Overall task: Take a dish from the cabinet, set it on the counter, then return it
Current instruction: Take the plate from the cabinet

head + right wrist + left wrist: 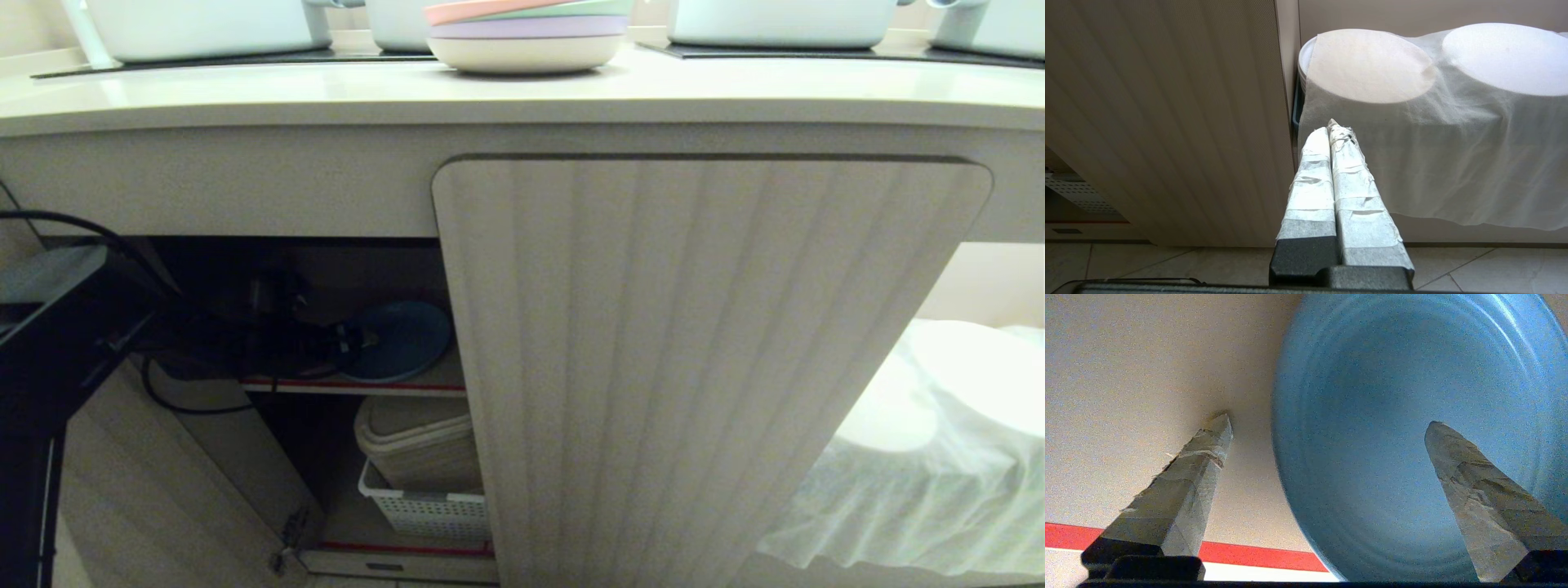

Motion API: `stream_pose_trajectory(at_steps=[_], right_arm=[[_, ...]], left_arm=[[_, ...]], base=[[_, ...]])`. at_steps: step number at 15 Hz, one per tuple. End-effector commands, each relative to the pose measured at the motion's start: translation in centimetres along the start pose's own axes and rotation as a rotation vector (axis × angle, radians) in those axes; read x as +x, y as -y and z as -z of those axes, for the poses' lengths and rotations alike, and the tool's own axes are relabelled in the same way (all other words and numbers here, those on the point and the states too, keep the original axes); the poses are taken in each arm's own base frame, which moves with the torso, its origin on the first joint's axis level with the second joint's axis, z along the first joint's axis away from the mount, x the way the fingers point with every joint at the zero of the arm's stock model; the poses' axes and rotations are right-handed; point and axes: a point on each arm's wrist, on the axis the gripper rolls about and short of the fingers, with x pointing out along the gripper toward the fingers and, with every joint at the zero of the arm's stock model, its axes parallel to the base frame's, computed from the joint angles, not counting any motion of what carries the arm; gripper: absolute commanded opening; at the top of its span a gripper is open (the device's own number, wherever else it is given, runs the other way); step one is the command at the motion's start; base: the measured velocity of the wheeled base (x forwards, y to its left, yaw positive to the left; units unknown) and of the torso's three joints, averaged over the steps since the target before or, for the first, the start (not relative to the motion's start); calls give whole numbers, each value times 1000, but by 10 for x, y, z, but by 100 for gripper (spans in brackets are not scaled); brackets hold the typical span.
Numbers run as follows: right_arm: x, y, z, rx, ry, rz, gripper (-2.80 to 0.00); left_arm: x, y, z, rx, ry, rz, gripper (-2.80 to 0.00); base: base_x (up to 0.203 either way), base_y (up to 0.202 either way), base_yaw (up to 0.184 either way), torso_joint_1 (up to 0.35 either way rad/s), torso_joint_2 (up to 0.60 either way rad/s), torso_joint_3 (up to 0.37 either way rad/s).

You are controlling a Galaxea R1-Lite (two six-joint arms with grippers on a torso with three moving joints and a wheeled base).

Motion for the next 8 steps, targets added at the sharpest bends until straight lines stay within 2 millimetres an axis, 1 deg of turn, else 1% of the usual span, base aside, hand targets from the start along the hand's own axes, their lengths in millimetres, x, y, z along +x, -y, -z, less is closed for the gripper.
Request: stream_pose_trajectory(at_steps=[1, 8], right_arm=[[0, 0, 0, 0, 0, 1, -280], [0, 0, 0, 0, 0, 1, -280]], left_arm=[[2, -2, 0, -3, 2, -2, 0], [6, -3, 3, 40, 6, -52, 0]], base=[[0, 0, 0, 0, 0, 0], [0, 0, 0, 0, 0, 0]])
